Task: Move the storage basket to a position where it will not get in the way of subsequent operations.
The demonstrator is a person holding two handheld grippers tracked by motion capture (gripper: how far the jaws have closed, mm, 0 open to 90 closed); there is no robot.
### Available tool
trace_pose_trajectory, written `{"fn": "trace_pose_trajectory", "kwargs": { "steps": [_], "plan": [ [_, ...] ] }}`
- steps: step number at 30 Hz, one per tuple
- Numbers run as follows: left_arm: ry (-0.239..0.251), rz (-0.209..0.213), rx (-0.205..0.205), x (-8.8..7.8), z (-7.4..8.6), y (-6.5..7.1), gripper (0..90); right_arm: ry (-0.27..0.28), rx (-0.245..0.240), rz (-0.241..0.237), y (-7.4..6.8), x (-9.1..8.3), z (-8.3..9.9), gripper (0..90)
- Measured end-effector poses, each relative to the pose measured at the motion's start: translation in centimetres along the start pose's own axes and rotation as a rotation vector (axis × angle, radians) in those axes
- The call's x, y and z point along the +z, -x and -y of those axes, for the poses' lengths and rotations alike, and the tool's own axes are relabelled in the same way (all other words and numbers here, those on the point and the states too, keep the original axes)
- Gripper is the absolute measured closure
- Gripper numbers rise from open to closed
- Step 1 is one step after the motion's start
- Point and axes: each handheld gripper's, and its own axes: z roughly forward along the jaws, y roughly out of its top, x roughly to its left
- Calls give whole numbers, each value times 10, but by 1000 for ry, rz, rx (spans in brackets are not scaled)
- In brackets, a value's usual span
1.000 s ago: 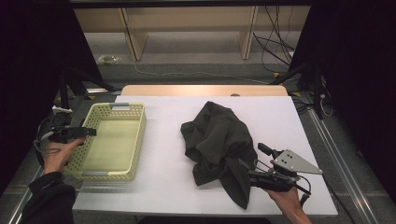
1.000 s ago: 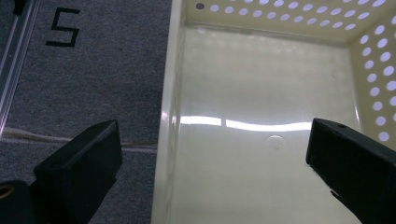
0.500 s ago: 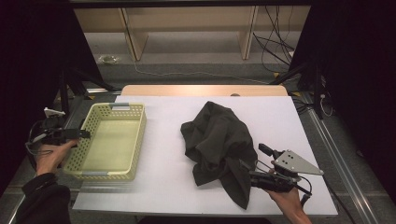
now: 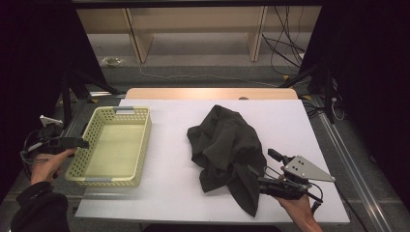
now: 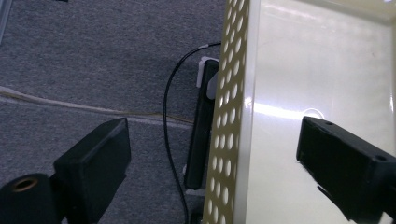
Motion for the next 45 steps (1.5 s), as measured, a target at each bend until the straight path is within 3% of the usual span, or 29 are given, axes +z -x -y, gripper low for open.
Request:
{"fn": "trace_pose_trajectory", "kwargs": {
  "steps": [7, 16, 21, 23, 28, 35, 45],
  "plan": [
    [-3, 12, 15, -1, 1, -3, 254, 0, 8, 2, 3, -1, 0, 160],
    [5, 34, 64, -3, 1, 1, 522, -3, 4, 2, 1, -1, 0, 160],
    [3, 51, 64, -2, 0, 0, 614, -3, 0, 2, -1, -1, 0, 160],
    [6, 61, 66, -1, 0, 0, 695, 2, -2, 1, -1, 0, 0, 160],
    [0, 77, 94, 2, 0, 4, 823, -7, 0, 5, 0, 0, 0, 160],
    [-6, 94, 88, 1, -1, 6, 842, -3, -2, 7, -1, -1, 0, 160],
    [-15, 116, 112, 5, -4, 29, 843, -6, -7, 0, -3, 2, 0, 160]
  ]
}}
